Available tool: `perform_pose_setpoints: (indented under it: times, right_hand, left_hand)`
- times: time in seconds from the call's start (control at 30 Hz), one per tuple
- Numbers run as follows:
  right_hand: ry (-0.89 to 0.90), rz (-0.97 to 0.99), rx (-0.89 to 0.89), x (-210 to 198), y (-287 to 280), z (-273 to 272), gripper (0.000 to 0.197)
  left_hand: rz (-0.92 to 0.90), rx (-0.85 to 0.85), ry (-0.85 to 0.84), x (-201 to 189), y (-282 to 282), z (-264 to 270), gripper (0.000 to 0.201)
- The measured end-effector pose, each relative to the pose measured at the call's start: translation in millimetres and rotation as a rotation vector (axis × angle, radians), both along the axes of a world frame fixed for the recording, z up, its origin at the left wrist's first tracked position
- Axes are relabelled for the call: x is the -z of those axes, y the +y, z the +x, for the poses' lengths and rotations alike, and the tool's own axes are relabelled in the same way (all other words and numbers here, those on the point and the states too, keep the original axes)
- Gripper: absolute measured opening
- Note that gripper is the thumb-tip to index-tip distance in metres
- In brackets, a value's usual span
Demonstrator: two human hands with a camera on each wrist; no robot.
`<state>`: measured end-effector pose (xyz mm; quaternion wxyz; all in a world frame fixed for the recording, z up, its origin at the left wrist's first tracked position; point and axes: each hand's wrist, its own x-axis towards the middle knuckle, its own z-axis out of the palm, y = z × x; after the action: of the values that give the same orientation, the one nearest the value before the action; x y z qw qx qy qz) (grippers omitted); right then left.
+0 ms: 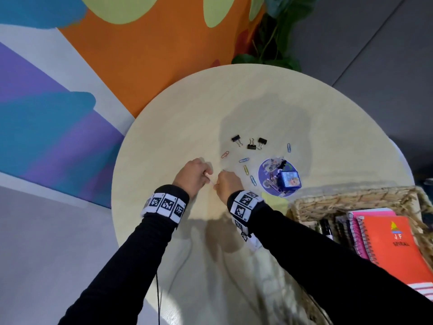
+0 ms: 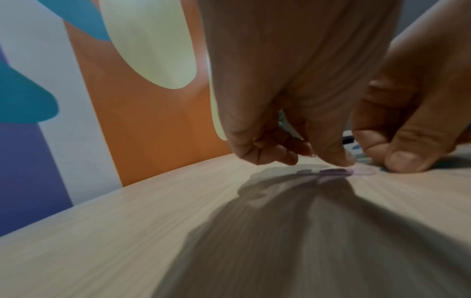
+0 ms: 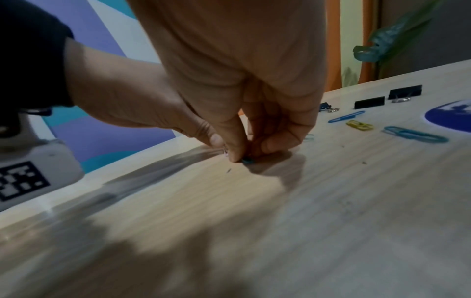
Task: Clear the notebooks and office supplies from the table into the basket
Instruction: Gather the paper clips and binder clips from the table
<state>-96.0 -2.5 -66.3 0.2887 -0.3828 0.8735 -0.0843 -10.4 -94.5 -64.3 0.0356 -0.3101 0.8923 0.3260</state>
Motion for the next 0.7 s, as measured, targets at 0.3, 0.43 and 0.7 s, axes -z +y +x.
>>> perform_pose_setpoints:
  times: [0.3, 0.43, 0.7]
  right_hand:
    - [-0.018, 0.049, -0.058, -25.9, 8.9, 10.3, 0.023]
    - [-0.012, -0.119, -0.013, -87.8, 29.6, -12.2, 0.023]
    - [0.053, -0.187, 0.158, -167.0, 186.8, -79.7, 0.013]
  left_hand:
    - [-0.073, 0.193, -0.087, 6.5, -12.4, -10.1, 0.006]
    - [-0.059, 0.237, -0.081, 9.7, -12.4, -12.5, 0.014]
    - [-0.010, 0.092, -0.013, -17.2, 8.8, -19.5, 0.012]
